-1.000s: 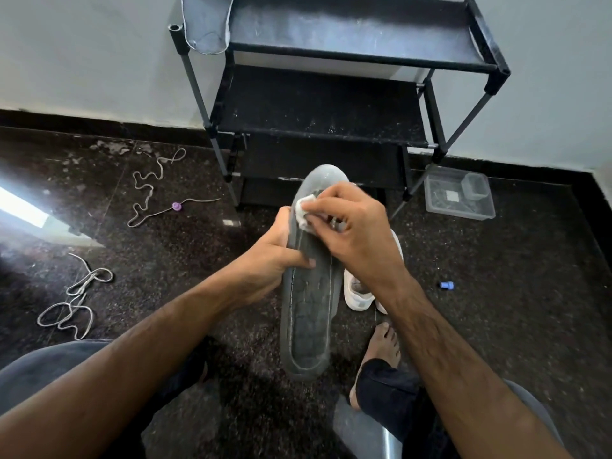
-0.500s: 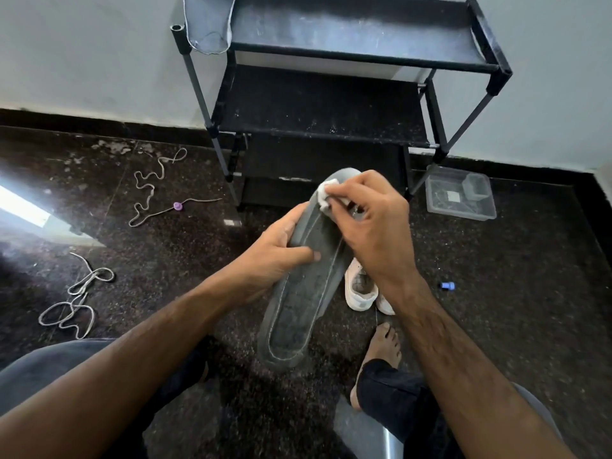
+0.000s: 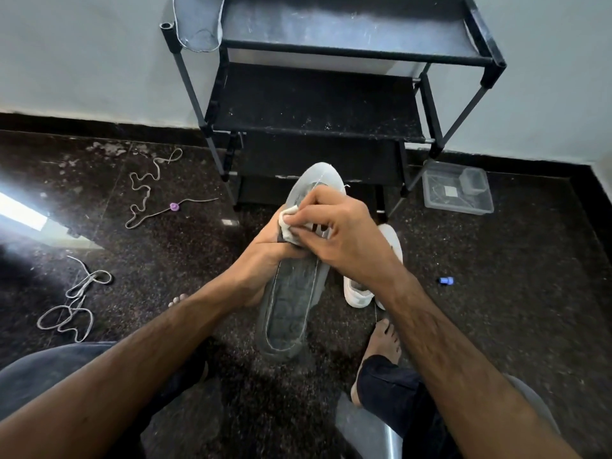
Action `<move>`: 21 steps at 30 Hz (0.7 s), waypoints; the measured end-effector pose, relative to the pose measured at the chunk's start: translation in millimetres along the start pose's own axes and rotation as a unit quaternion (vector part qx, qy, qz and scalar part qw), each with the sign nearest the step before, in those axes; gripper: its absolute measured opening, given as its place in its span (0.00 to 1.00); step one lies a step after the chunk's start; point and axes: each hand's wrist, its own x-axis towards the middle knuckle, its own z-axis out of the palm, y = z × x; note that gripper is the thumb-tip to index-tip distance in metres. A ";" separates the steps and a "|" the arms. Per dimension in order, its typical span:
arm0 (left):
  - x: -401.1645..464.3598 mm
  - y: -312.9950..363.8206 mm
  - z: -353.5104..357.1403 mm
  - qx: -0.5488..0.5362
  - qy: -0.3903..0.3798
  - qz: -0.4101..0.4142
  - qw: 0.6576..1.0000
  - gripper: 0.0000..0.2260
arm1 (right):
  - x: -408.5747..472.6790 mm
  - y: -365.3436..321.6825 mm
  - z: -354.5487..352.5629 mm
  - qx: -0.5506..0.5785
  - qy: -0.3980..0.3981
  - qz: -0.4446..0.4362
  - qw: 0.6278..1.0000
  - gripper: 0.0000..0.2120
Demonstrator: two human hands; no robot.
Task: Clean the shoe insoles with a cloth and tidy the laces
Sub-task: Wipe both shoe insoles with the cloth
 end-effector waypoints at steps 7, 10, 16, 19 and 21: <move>-0.1 0.8 3.6 0.027 -0.045 0.012 0.999 0.32 | -1.2 4.2 -11.5 -0.049 0.132 0.044 0.989 0.07; 2.3 2.8 -7.2 -0.011 -0.012 0.007 1.000 0.31 | -0.3 -1.0 0.1 -0.012 0.017 0.012 1.000 0.07; 2.4 1.3 -8.4 0.049 -0.019 0.007 0.999 0.29 | -0.9 4.5 -4.9 -0.055 0.056 0.039 0.996 0.06; 5.7 4.0 -6.6 0.059 -0.008 0.026 0.998 0.30 | -2.4 4.6 -14.3 -0.056 0.121 0.059 0.989 0.07; 6.8 6.5 -12.7 0.037 0.019 0.040 0.998 0.30 | -2.1 1.1 -9.5 -0.049 0.052 0.040 0.997 0.07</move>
